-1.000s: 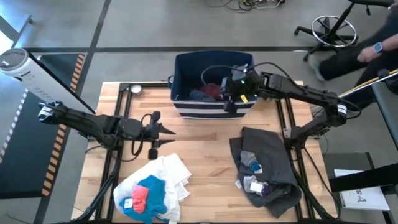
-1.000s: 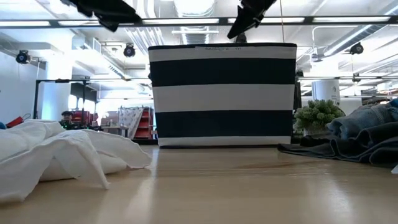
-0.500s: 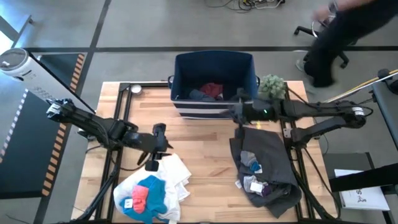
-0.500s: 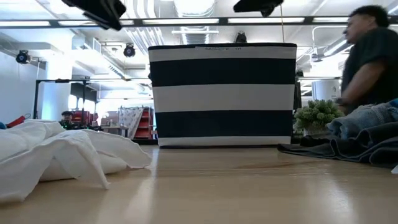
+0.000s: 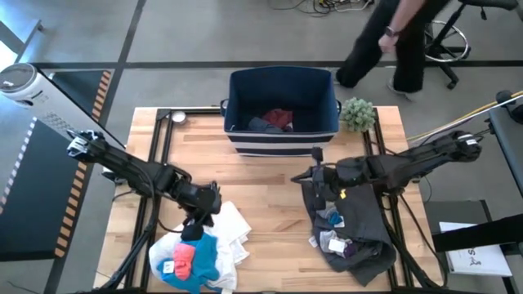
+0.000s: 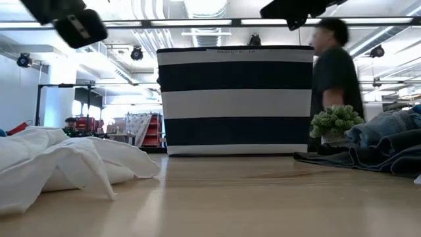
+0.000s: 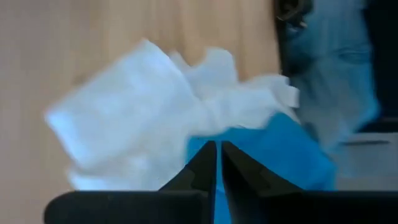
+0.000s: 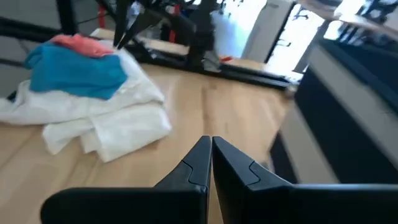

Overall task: Sort clothes
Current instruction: Put the pink sock into the blue bin

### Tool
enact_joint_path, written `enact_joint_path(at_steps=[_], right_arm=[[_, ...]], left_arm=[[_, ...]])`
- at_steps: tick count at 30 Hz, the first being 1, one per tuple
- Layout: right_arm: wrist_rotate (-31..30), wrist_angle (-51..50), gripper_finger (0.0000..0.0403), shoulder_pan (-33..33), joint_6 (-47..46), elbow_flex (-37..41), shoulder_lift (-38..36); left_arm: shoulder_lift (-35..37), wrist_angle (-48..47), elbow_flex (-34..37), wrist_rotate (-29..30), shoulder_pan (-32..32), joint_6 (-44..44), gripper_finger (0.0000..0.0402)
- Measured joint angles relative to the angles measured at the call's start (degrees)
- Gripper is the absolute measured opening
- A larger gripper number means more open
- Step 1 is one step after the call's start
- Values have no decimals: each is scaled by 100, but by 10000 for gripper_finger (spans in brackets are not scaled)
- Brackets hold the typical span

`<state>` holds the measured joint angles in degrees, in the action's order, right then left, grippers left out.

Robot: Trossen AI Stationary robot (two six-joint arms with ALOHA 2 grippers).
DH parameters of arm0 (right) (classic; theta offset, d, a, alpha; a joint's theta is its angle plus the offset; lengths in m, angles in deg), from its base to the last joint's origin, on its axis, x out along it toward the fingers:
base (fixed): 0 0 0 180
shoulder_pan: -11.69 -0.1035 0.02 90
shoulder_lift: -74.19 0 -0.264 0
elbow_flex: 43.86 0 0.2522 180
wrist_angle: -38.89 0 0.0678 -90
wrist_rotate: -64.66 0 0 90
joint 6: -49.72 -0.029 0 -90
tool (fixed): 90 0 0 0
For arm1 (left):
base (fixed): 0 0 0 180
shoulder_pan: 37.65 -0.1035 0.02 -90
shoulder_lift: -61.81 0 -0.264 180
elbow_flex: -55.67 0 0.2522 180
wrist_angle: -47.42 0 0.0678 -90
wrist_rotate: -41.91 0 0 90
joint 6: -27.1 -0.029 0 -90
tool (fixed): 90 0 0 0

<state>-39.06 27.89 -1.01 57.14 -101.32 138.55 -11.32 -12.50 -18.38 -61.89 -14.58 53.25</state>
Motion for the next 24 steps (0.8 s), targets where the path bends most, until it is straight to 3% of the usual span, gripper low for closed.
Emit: enact_joint_path(at_steps=[3, 8, 18, 24], right_arm=[[7, 120, 0, -181, 42, 1, 223], [9, 271, 0, -374, 157, 2, 622], [7, 597, 0, -395, 150, 0, 1189], [9, 571, 0, -395, 87, 0, 1271]], left_arm=[[-54, -2, -2, -422, 96, 292, 3], [-176, -26, -2, -633, 337, 648, 15], [-674, -458, 0, -1159, 616, 1499, 132], [-1113, -443, 2, -2099, 650, 1494, 179]])
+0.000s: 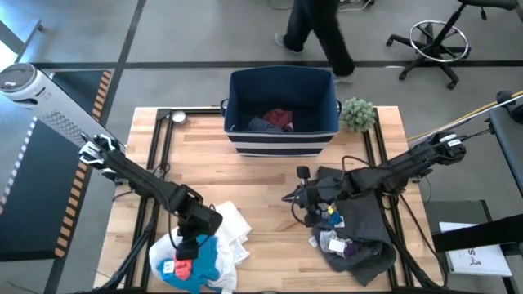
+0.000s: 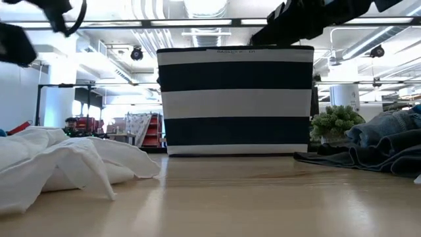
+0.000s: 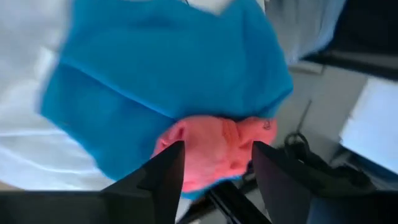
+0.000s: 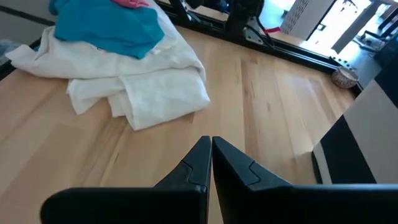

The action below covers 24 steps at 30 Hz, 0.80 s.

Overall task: Sort clothes
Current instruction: Put the pink sock into the blue bin

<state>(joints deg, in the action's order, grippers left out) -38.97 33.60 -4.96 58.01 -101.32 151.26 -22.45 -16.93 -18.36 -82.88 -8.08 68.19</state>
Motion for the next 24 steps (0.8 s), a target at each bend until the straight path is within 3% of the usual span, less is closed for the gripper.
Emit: enact_joint_path(at_steps=[5, 24], right_arm=[[0, -5, 0, 0, -24, 0, -34], [0, -101, 0, 0, -78, 0, -30]], left_arm=[[-305, -7, 2, -76, 113, -292, 175], [-592, -251, 7, -86, 254, -1026, 71]])
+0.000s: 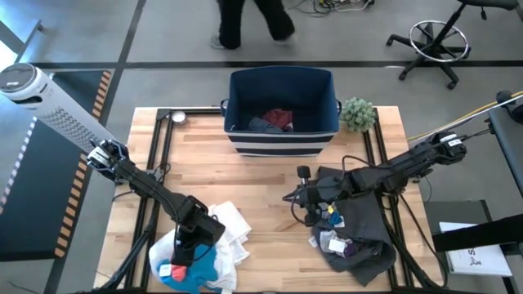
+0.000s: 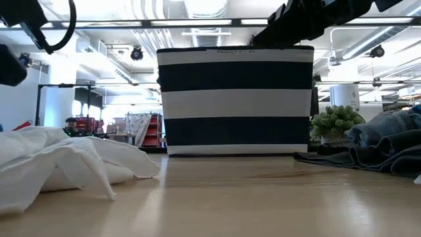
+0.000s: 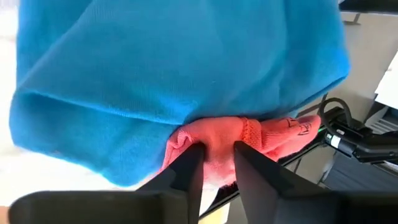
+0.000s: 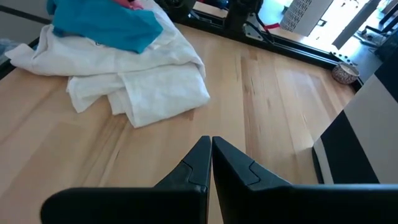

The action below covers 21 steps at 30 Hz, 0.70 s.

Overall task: Sort clothes
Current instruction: Put the pink sock into the blue bin

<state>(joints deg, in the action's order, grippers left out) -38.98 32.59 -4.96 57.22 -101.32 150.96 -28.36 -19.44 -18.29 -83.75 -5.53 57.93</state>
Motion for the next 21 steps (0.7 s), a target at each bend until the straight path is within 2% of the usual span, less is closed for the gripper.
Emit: enact_joint_path(at_steps=[5, 9, 14, 21], right_arm=[[0, -11, 0, 0, -4, 0, 0], [-1, -13, 0, 0, -4, 0, 1], [0, -45, 0, 0, -4, 0, 2], [-1, -122, 0, -2, -45, 0, 2]], left_arm=[[0, -38, 2, -125, 0, 264, 56], [0, -37, 2, -157, 0, 408, 65], [0, -36, 2, -184, 0, 559, 105], [2, -148, 2, -119, 0, 575, 186]])
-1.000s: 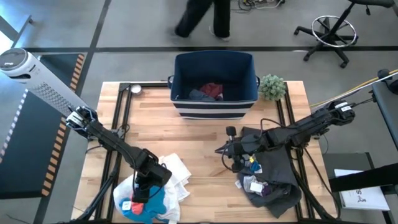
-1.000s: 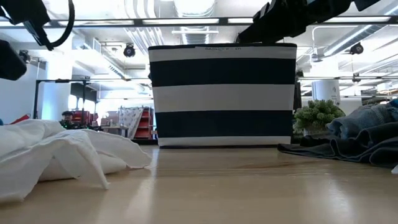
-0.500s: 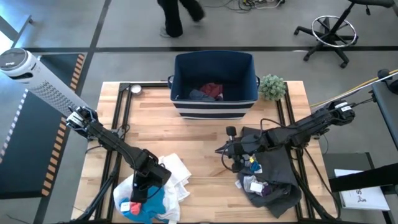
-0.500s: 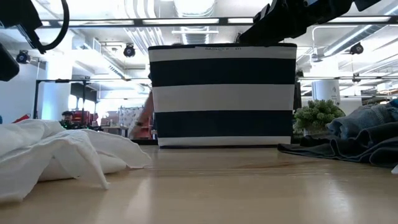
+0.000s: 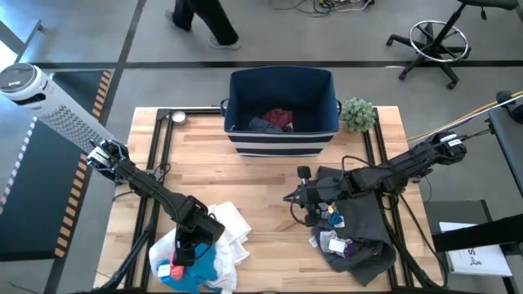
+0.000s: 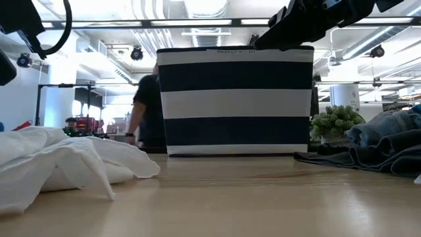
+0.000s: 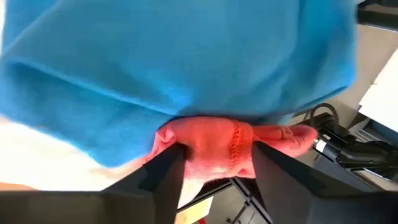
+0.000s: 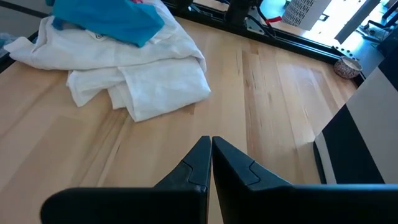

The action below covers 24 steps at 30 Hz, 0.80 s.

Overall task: Sort clothes
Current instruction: Put the pink sock into the blue bin

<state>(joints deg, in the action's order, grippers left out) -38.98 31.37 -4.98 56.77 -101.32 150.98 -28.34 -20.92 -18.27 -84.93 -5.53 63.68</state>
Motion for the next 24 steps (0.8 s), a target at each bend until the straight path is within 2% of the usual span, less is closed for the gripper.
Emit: enact_joint_path(at_steps=[6, 12, 18, 24], right_arm=[[1, -2, 0, 2, 0, 0, 0], [1, -4, 0, 2, 0, 0, 2], [1, -14, 0, 2, 6, 0, 2], [-1, -106, 0, 0, 0, 0, 2]], left_arm=[[2, -234, 0, 151, 0, -213, 233], [2, -202, 0, 495, 0, -330, 237], [-24, -191, 0, 976, 0, -527, 193], [-68, -187, 0, 1084, 13, -822, 90]])
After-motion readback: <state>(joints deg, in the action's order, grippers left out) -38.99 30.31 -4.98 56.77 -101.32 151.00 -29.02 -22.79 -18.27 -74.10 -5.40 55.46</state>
